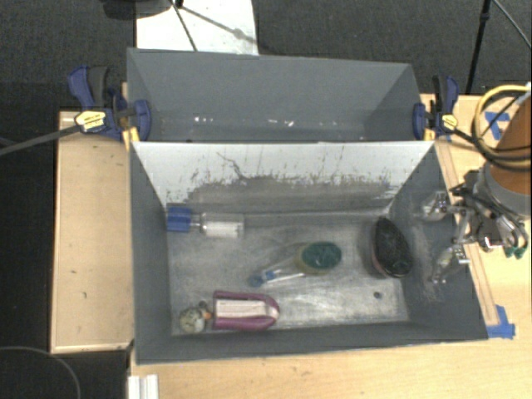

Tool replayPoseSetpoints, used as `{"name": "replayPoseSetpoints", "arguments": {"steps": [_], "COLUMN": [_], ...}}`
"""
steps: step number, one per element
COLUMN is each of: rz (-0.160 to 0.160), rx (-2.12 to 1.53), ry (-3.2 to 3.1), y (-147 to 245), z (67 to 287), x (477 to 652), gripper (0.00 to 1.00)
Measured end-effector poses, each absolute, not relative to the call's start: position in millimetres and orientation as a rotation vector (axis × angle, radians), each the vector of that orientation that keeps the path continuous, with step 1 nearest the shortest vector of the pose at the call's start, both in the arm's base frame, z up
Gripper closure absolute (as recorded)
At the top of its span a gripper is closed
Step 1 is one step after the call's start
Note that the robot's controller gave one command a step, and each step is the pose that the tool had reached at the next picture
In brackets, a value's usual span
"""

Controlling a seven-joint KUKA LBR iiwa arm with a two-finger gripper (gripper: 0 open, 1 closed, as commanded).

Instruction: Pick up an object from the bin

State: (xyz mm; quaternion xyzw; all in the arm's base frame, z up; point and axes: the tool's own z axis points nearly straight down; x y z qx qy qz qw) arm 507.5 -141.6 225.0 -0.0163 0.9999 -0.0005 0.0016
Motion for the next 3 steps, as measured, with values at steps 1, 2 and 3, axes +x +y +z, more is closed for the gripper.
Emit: {"name": "replayPoseSetpoints", "arguments": {"steps": [1, 2, 3], "rz": [-0.002, 0.0, -0.004], "rx": [-0.293, -0.298, -0.303], "ry": [3.115, 3.113, 3.117], "y": [-125, -124, -117], "z": [71, 74, 228], "x": [536.0, 536.8, 532.8], "gripper": [0.0, 1.0, 1.0]}}
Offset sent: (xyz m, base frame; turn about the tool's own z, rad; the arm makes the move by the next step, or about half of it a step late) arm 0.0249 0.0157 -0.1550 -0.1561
